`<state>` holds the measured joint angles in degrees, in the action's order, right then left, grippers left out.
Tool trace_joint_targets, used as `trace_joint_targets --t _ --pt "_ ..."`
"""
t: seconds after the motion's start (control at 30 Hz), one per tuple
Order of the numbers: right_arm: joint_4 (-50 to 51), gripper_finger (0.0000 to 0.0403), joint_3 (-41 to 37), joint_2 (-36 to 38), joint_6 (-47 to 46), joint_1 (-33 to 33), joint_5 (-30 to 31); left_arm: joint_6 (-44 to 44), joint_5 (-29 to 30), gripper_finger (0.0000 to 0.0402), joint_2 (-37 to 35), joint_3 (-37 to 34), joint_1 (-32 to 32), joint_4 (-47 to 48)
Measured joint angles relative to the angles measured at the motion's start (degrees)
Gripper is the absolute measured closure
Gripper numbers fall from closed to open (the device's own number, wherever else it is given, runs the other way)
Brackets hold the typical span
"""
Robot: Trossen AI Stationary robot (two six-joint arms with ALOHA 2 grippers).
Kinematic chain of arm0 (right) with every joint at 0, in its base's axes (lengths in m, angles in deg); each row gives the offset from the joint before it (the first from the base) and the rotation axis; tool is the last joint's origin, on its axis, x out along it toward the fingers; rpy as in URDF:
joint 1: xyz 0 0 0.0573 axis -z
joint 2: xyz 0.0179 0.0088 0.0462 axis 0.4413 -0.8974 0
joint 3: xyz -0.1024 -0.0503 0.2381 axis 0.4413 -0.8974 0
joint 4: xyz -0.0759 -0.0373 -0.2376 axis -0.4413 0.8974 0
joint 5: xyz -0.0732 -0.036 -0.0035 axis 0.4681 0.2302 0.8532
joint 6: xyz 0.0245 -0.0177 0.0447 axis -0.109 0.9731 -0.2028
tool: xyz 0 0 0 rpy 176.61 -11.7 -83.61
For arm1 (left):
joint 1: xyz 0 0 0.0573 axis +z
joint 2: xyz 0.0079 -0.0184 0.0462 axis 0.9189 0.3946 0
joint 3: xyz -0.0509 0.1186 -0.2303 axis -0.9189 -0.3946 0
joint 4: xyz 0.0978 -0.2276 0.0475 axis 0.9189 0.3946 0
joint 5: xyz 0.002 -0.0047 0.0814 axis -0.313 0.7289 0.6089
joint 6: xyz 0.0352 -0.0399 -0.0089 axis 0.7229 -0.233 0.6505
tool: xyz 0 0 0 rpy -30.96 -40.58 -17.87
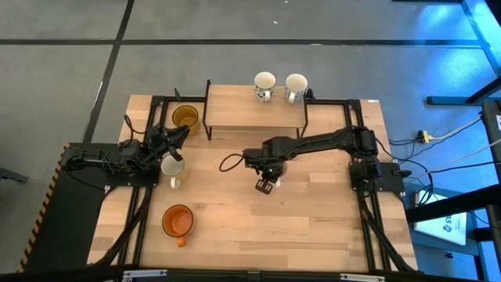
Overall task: Place coffee mugs
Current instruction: Put the yellow patterned mug on the shelf
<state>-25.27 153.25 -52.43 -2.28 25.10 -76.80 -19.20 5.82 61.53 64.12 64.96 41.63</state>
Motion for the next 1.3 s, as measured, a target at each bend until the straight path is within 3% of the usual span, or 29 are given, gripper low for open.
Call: trace_joint_targets --t 0.2,0.3,0.5,0.7,1.0,1.13,1.3 --pt "-1.2 0.03 0.0 -0.1 0.0 0.0 1.0 0.0 0.0 0.0301 0.0 0.0 0.0 0.0" --pt "3.0 0.0255 2.6 0.0 -0.5 0.0 1.9 0.0 0.0 0.0301 0.0 0.0 0.0 0.0" --pt "6.9 0.0202 5.0 6.4 -5.1 -4.8 14.4 0.0 -0.2 0.0301 0.0 0.0 0.0 0.0" --pt "6.3 0.019 1.0 13.6 -13.9 -14.3 30.6 -0.1 -0.8 0.0301 0.0 0.0 0.0 0.7" --pt "-0.9 0.0189 -12.6 17.4 -41.0 -30.6 53.6 -2.7 -1.2 0.0301 0.0 0.0 0.0 1.2" --pt "-10.7 0.0189 -19.1 17.4 -48.6 -34.7 58.5 -4.6 -1.2 0.0301 0.0 0.0 0.0 1.2" --pt "-23.0 0.0189 -25.9 17.4 -57.7 -35.9 58.2 -9.7 -1.2 0.0301 0.0 0.0 0.0 1.2"
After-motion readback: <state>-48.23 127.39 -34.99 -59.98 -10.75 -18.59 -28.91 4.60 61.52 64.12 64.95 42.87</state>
